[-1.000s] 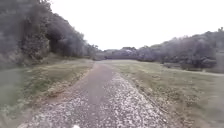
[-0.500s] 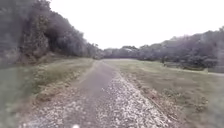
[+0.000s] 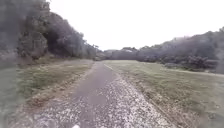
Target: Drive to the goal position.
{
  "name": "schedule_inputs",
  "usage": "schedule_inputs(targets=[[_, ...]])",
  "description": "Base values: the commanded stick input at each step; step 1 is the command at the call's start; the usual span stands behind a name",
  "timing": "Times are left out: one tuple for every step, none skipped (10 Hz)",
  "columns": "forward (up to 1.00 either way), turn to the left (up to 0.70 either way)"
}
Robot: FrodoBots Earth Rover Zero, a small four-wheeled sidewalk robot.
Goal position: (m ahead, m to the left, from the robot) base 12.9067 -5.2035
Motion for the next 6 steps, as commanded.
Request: schedule_inputs(targets=[[0.45,0.0],[0.45,0.0],[0.45,0.0],[0.45,0.0],[0.45,0.0],[0.45,0.0]])
